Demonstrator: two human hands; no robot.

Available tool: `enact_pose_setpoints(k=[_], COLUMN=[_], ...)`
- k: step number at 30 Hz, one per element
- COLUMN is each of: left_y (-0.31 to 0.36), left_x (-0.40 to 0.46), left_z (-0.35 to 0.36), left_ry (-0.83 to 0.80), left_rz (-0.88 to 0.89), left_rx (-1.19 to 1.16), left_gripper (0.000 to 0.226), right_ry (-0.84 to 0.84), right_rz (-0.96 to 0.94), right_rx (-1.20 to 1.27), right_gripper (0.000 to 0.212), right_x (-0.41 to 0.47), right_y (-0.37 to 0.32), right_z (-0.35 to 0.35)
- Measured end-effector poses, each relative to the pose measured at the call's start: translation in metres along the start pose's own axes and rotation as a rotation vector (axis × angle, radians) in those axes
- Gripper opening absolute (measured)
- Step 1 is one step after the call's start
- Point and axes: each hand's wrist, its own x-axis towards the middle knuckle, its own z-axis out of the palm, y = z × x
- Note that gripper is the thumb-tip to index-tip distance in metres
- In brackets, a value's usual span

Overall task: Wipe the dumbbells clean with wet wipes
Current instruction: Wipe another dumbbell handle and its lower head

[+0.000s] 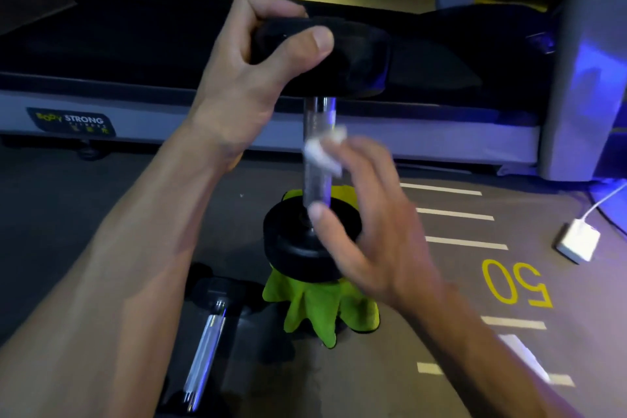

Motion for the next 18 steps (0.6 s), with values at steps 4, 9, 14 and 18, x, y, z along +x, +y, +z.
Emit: enact_pose_setpoints(k=[4, 9, 14, 18], left_y=[-0.002, -0.003, -0.001, 0.003], left_x=[0.001, 0.002, 0.000, 0.000], left_z=[0.001, -0.002, 0.005, 0.005], left_ry=[0.006, 0.032, -0.005, -0.031], left_rz=[0.004, -0.027, 0.009, 0.003], left_rx=[-0.002, -0.019, -0.068, -0.060], left_gripper=[0.043, 0.043, 0.043, 0.044], right_ry=[0.049, -0.144, -0.088, -0.106], right_rz=[0.026, -0.047, -0.048, 0.037], right_rx=[0.004, 0.006, -0.250, -0.128], right_gripper=[0.051, 0.038, 0.029, 0.025], right_x=[0.017, -0.043, -0.030, -0.031], right_y=[0.000, 0.017, -0.014, -0.002], right_z=[0.000, 0.002, 0.022, 0.018])
